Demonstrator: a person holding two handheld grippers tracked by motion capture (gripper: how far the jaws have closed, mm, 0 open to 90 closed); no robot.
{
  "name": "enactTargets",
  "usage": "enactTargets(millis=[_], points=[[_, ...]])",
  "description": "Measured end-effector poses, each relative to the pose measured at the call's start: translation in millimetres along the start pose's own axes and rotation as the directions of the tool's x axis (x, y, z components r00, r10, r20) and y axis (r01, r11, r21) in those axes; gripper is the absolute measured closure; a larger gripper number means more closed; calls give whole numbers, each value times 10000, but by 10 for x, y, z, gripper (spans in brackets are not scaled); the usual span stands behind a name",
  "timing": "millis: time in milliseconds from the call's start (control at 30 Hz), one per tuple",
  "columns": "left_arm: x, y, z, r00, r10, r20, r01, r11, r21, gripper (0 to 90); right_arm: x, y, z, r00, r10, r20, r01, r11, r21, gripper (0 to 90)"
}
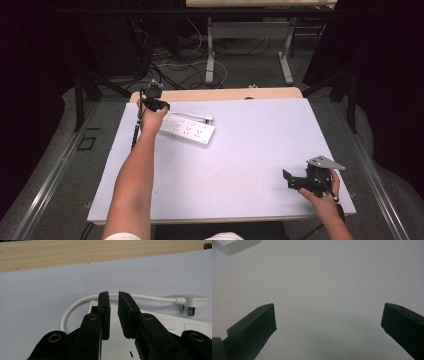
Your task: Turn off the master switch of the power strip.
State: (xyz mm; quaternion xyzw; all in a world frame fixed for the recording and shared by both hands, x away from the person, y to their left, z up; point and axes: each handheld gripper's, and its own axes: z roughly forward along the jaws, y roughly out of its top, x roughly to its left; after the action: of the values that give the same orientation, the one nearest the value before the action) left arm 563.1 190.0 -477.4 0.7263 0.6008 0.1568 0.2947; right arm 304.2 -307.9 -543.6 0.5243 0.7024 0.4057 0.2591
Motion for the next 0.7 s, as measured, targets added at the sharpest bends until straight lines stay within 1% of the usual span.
enactTargets(millis=[67,100,133,167,200,267,300,333,467,567,600,633,667,700], points=[[14,-7,15,10000,-15,-38,15,10000,33,828,0,-1,0,10000,2,-8,-2,10000,3,0],[21,-7,16,10000,-10,-41,10,9999,131,838,-1,-1,1,10000,7,-6,-7,10000,9,0],[24,-16,33,10000,-37,-68,38,10000,18,848,-2,-2,2,10000,5,-3,-5,10000,13,0],[33,-14,30,10000,-6,-45,7,9998,218,857,-4,-2,1,10000,6,-4,-6,10000,15,0],[35,-21,43,10000,-47,-79,49,9998,188,866,-6,-2,1,10000,3,-4,-3,10000,16,0],[46,-26,51,10000,-56,-78,58,9996,277,895,-6,-1,-6,10000,43,11,-43,10000,42,0],[52,-33,65,10000,-47,-39,48,9998,173,898,-7,-1,-7,10000,50,0,-50,10000,37,0],[58,-34,64,10000,3,-53,-1,9995,304,899,-4,-2,-4,9999,101,-36,-101,9999,16,0],[65,-59,103,10000,-2,-93,5,9995,318,900,-5,-3,-3,9999,105,-32,-105,9999,19,0],[67,-83,143,9996,82,-254,-73,9993,362,900,-3,-6,2,9999,119,24,-118,9999,-37,0],[70,-92,155,9996,51,-276,-40,9992,400,900,-10,-6,1,10000,63,3,-63,10000,-31,0],[75,-100,170,9995,96,-308,-81,9988,476,900,-13,-5,-2,10000,57,-51,-57,10000,7,0],[74,-106,183,9994,77,-342,-57,9984,569,900,-10,-6,0,10000,65,2,-65,10000,-35,0],[75,-112,196,9992,159,-378,-136,9981,603,900,-11,-4,-3,10000,67,-40,-67,10000,0,0]])
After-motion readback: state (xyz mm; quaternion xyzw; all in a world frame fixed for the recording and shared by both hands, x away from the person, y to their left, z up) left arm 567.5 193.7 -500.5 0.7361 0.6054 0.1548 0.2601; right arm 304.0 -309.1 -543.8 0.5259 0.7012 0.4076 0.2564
